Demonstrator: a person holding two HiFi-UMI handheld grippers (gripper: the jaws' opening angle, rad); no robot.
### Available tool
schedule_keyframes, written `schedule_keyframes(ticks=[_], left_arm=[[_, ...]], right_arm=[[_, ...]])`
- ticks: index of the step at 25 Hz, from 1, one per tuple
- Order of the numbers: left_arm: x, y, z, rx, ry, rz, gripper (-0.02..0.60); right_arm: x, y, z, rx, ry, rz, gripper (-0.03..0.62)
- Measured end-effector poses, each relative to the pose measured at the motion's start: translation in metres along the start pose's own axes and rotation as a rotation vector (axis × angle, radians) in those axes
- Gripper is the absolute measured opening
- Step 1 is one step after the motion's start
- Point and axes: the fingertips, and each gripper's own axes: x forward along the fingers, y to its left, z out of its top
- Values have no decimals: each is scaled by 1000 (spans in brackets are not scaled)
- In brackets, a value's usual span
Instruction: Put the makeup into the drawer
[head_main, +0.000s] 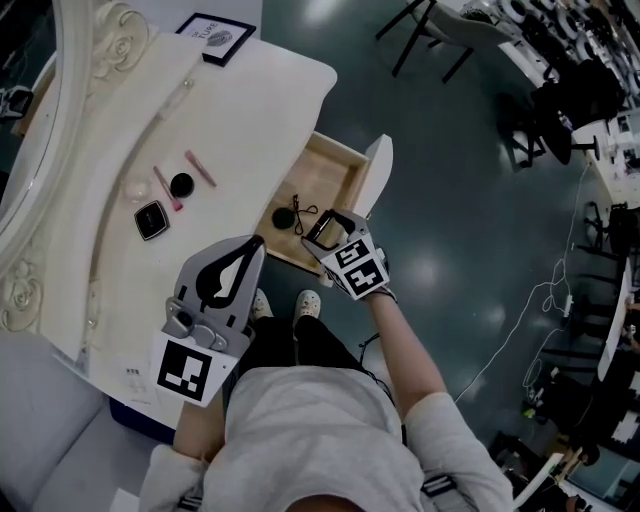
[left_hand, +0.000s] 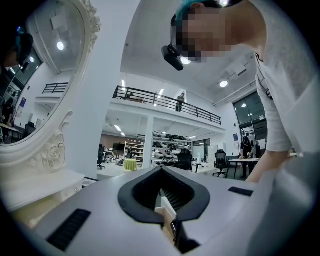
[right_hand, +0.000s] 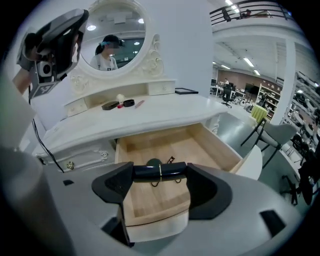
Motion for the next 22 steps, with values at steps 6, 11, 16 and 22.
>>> schedule_keyframes(ticks=[6, 11, 16, 22], left_arm=[[-1, 4, 0, -5, -3, 21, 12], [-6, 10, -3, -9, 5, 46, 12], [-12, 14, -8, -17, 16, 75, 12], [-17, 18, -11, -23, 18, 93, 12]], right_arm=[[23, 7, -19, -88, 148, 56, 314], [41, 10, -37, -217, 309, 83, 314], [48, 11, -50, -351, 422, 82, 314], [54, 19, -43, -559, 513, 66, 314]])
